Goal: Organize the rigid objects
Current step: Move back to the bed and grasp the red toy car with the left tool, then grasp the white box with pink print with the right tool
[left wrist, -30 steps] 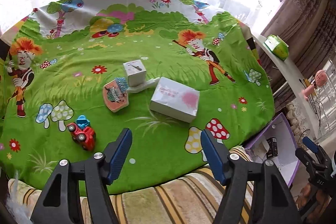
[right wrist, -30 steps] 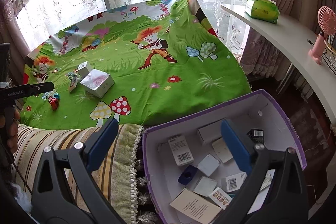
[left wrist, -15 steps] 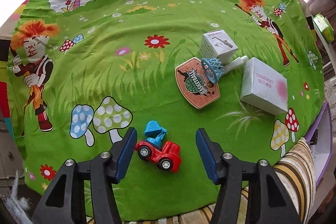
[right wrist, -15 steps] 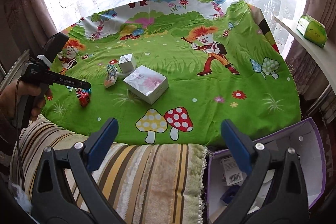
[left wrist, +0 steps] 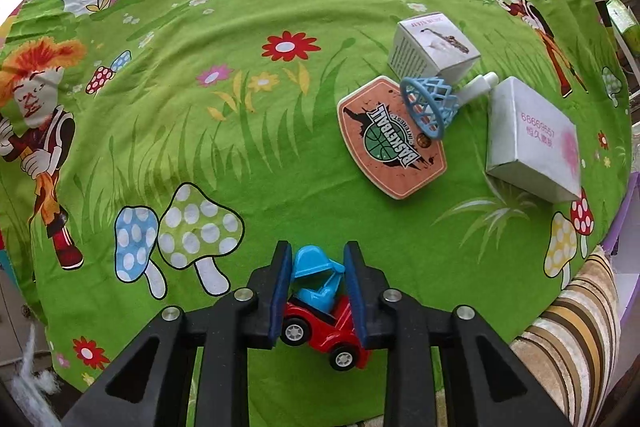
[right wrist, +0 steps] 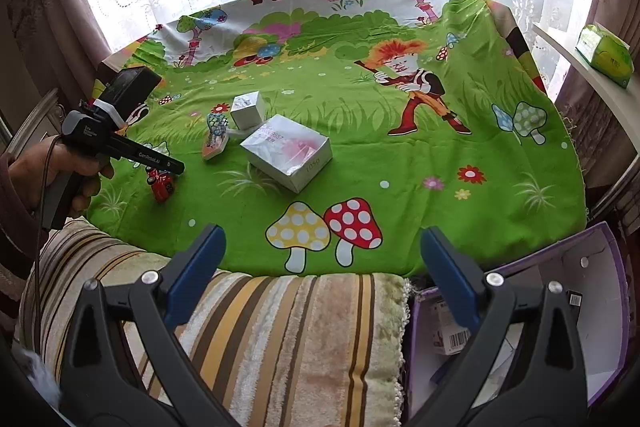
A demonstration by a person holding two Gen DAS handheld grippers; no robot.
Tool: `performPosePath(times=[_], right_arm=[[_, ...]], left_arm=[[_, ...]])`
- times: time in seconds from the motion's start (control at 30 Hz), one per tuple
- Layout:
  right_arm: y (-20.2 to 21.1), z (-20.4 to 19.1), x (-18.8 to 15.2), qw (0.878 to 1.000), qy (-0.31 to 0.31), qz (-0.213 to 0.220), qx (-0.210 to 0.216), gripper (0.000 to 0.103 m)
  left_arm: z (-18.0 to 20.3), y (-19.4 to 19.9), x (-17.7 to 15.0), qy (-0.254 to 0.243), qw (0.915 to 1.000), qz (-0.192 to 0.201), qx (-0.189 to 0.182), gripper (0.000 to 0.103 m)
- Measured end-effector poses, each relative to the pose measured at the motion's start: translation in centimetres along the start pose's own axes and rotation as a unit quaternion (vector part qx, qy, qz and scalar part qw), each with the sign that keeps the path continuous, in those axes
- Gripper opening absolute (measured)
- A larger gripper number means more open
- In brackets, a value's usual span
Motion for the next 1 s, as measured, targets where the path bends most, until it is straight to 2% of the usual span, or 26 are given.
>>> performPosePath(times=[0.23,0.43,0.67,1.0], right_arm=[[0.3,-0.3,0.2,1.0,0.002,0.003,0.0,0.099],[0.1,-1.5,0.4,1.0,0.018,-0.003,0.003,0.099],[-1.9,-2.6,1.1,0.999,0.034,-0.025,0.003,0.099],[-8.2,-4.6,4.1,0.987,0.145,-0.065,0.018,0.1]], left_arm=[[-0.4,3.9,-2.3,0.035,0.9967,0.062,-0.04,0.027],[-0.8,5.2,-4.1,0.064,0.9928,0.078,-0.065,0.027],[-0.6,4.4,-5.3,0.098,0.9873,0.084,-0.092,0.027],[1.5,6.3,-5.0,0.099,0.9805,0.12,-0.12,0.027]])
Point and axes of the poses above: each gripper's, at about its wrist camera, not at the fingertips, and y roughly against the way its jaws point, z to its right, x to its top, the point moved 8 cm from there along -y, roughly the way its jaws point, and after that the axes turned 4 degrees about x, right-handed, at the moved point
